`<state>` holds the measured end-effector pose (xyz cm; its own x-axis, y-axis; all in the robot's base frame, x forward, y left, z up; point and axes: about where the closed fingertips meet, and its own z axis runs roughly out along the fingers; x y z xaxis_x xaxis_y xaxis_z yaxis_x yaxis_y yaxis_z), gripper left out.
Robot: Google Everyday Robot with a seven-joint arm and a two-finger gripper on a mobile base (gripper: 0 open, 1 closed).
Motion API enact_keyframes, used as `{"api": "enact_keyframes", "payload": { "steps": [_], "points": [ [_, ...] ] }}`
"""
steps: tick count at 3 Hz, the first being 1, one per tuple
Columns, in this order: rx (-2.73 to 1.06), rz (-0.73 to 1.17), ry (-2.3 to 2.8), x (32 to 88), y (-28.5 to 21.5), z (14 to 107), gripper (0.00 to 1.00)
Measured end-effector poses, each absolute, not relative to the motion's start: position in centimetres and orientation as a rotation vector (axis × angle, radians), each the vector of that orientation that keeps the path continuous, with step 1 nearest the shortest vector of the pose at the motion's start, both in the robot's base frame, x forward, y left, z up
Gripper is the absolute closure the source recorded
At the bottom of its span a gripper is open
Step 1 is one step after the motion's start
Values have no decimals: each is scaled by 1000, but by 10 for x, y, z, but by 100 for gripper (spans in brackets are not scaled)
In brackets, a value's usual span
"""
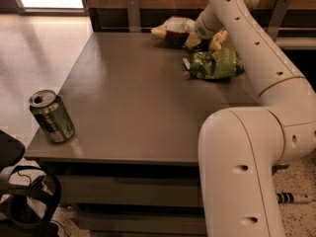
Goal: Move brown chip bag near green can
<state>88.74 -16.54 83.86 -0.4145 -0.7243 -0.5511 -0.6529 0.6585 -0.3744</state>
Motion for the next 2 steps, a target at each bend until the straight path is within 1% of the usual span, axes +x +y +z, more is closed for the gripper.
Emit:
{"api": "enact_keyframes", "payload": {
  "steps": [1, 2],
  "points": [
    [-1061, -131, 2171, 887, -165, 842, 99],
    [-1066, -129, 2170, 887, -164, 842, 100]
  ]
}}
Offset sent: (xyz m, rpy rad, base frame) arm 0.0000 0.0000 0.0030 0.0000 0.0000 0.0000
